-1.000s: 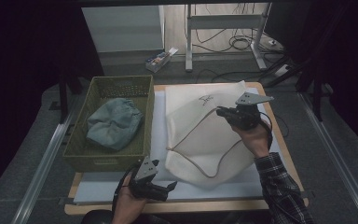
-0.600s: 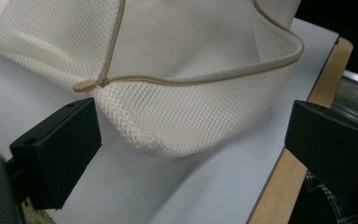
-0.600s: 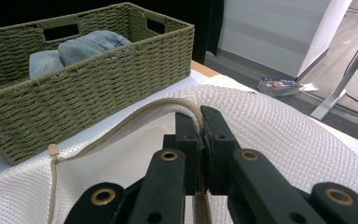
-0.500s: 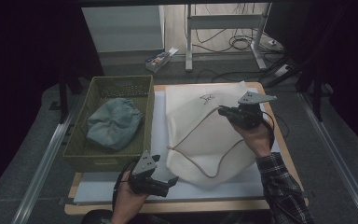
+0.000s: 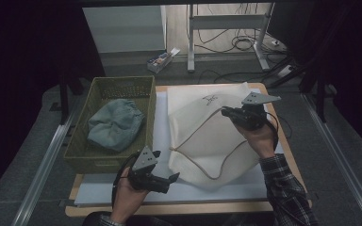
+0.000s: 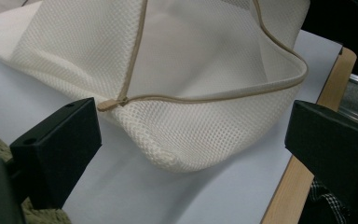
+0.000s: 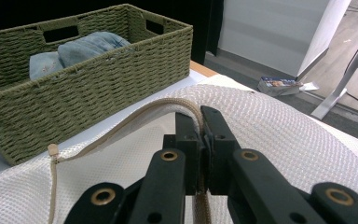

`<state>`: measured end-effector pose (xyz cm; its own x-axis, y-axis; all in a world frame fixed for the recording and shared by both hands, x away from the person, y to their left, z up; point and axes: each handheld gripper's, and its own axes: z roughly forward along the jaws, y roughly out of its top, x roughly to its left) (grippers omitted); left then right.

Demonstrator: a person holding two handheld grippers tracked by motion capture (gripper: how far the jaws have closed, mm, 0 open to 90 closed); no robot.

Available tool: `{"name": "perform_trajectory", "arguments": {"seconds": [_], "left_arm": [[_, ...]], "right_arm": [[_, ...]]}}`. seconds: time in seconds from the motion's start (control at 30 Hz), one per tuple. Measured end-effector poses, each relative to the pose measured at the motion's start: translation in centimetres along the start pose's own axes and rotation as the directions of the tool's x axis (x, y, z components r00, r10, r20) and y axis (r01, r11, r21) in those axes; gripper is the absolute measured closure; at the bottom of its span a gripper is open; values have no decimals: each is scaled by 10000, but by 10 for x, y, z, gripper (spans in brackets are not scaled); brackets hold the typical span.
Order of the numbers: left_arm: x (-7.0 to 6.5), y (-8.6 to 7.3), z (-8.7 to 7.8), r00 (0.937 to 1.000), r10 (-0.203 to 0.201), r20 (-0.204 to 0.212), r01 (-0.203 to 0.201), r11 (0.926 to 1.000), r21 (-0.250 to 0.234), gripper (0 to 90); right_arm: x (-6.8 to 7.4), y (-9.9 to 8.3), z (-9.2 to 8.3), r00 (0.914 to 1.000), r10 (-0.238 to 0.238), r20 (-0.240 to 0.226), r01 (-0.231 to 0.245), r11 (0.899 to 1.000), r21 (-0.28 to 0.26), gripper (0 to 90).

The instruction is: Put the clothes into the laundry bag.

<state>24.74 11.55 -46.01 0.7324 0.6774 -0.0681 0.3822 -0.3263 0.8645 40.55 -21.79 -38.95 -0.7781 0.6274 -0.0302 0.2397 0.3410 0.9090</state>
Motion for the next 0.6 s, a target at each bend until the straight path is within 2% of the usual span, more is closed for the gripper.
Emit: {"name": "perform_trajectory", "arguments": {"seconds": [0.6], "left_arm": [[13, 17, -10, 9993, 1, -365, -1, 10000, -9, 32]], "right_arm": [[-1, 0, 0, 10000, 30, -26, -30, 10000, 45, 850]]}}
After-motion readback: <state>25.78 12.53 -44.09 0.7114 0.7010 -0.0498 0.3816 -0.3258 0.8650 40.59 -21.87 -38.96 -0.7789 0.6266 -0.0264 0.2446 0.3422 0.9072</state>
